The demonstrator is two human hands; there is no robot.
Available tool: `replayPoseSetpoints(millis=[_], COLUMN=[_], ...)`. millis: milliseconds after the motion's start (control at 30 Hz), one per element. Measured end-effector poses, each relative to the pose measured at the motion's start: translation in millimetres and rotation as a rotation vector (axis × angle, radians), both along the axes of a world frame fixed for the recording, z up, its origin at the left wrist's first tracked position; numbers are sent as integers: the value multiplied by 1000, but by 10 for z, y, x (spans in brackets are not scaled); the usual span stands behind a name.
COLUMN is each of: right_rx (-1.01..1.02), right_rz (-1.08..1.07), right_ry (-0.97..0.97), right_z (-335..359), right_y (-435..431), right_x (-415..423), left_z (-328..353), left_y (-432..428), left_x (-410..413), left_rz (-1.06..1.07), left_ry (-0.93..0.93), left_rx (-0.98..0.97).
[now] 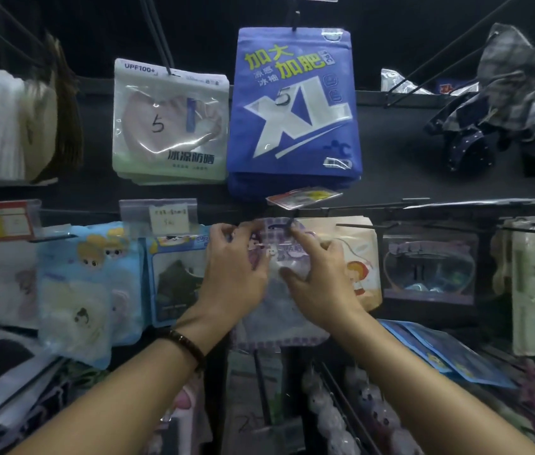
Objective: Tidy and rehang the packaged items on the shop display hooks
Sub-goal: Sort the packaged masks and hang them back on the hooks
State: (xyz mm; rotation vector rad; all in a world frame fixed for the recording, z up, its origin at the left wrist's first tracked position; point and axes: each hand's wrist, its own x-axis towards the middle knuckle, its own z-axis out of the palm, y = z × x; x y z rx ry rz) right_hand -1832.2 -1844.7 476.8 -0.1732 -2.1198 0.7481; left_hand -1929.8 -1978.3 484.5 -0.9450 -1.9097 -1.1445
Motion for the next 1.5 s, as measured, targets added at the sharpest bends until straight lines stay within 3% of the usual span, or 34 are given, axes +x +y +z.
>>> replayPoseSetpoints(millis=[100,233,400,600,867,967,1167,1333,1500], right_rx=[123,205,262,309,350,310,275,259,163], right_rz=[-75,-221,-251,-102,-272,-375,-359,-253,-196], right_ry=[-144,-278,-361,-259,-360,-483,-759,-613,-504], right_z=[3,76,118,104,-96,-282,-925,-1151,-1234], right_y=[20,-17,87,503,1447,1850,2214,2314,2369], right_x=[-154,-289,-237,192,1241,1484,1575,1409,1258], left_z=[-84,-102,0,-86,-139,-268,-413,-526,-583], left_y=[28,104,45,43,329,681,1272,1589,1693], left_x=[-22,-37,-35,233,711,824,937,924,860], left_rz=[186,260,257,298,-327,-393,-339,-215,-200], left_ry=[-39,-131,-191,-32,-111,-79,-33,-43,-108], left_rx=[-288,-459,-521,-437,-618,-770,-1086,-1292,-1318])
